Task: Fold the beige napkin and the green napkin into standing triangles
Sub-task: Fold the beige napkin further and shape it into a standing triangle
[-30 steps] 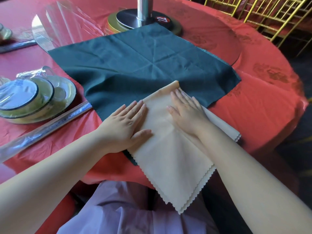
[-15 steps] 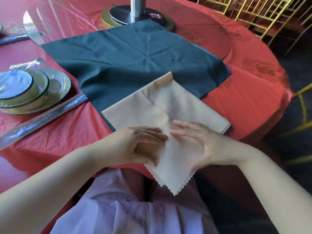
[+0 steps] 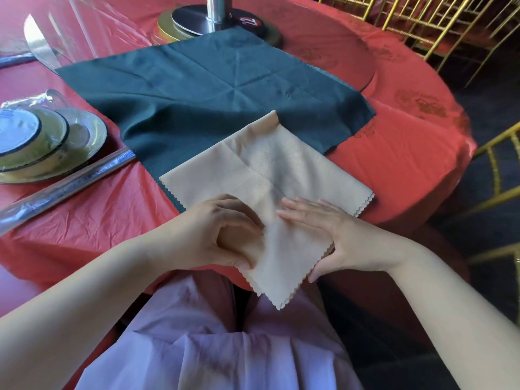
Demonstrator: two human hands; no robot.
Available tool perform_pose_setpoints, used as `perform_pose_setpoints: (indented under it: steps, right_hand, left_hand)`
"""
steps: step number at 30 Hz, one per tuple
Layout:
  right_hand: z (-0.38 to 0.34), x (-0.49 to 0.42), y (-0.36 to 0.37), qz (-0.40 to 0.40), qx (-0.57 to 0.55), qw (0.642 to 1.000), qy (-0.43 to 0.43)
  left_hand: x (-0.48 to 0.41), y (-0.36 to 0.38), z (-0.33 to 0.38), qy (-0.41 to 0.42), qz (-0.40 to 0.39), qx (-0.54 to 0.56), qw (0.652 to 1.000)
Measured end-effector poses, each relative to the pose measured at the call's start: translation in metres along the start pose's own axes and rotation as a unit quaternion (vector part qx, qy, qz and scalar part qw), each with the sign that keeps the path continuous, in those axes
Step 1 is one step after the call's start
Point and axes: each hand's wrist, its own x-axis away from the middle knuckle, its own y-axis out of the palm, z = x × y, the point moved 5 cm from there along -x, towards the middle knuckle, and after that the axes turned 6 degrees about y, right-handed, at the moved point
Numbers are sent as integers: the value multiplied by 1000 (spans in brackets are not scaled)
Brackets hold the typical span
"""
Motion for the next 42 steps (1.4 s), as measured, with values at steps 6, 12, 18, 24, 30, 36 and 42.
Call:
perform_pose_setpoints:
  steps: [6, 12, 18, 24, 30, 36, 42]
  right_hand:
    - [0, 1, -2, -21, -16, 1000, -1]
    - [1, 2, -5, -6, -77, 997, 10]
    - [1, 3, -2, 5, -87, 996, 16]
    - [5, 5, -2, 12, -168, 985, 29]
    - [8, 5, -2, 25, -230, 972, 35]
    - [18, 4, -6, 78, -358, 929, 48]
    - [23, 2, -27, 196, -412, 889, 36]
  left_hand:
    - [-1, -2, 0, -17, 10, -9, 1000]
    - [1, -4, -2, -20, 21, 45, 999]
    - [2, -5, -4, -53, 46, 68, 995]
    - [-4, -10, -7, -93, 37, 69, 993]
    - [-19, -21, -8, -156, -18, 178, 971]
    - [-26, -23, -24, -235, -30, 224, 945]
    - [-33, -30, -26, -283, -22, 322, 903]
